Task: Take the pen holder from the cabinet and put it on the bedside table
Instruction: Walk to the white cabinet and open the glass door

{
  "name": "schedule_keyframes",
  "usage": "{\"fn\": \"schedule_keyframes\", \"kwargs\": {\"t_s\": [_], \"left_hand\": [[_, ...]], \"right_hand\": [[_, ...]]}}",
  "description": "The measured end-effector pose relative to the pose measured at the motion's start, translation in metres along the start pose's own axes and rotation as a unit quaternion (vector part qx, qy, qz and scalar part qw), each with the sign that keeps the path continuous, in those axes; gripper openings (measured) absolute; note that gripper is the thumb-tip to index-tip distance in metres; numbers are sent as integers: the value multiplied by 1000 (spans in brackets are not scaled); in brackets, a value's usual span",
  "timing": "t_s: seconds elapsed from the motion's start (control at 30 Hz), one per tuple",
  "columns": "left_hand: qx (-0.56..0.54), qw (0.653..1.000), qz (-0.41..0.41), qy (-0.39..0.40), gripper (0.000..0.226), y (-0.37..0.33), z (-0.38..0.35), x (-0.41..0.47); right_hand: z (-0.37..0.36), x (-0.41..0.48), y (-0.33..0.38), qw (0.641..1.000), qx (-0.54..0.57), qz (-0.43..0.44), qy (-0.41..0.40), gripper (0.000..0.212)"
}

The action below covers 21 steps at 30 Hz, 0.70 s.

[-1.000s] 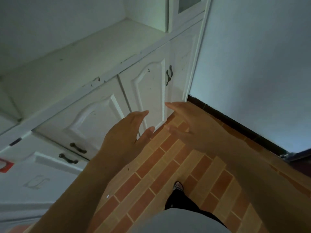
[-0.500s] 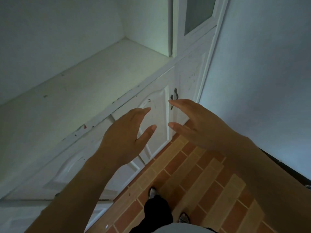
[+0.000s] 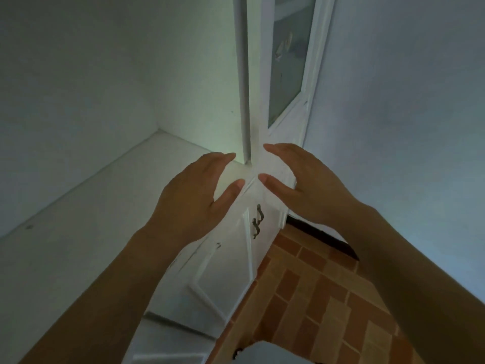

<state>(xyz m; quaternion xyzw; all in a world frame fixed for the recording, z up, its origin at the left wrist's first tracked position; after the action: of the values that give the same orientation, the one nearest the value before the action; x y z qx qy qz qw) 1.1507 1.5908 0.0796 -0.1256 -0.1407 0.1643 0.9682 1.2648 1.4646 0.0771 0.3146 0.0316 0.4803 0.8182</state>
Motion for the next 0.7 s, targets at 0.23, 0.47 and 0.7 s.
{"fn": "schedule_keyframes", "kwargs": {"t_s": [0.23, 0.47, 0.7], "left_hand": [[-11, 998, -38, -58, 61, 10, 32, 65], [1, 993, -28, -118, 60, -8, 67, 106], [30, 985, -20, -166, 61, -30, 93, 128]], "right_hand": [[36, 60, -7, 998, -33, 13, -61, 61], [80, 106, -3, 995, -25, 66, -77, 62], [115, 137, -4, 987, -6, 125, -98, 55]]}}
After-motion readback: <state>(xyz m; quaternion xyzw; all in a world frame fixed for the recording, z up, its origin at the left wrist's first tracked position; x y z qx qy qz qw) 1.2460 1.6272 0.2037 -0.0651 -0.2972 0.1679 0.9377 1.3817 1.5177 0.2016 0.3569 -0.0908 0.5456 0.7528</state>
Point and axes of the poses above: each hand's wrist, its own x-axis towards the middle knuckle, its own z-axis out of the back of the hand, y = z × x, the point moved 5 cm from there along x, towards the middle knuckle, and after that the axes turned 1 degree about x, right-handed, at the moved point
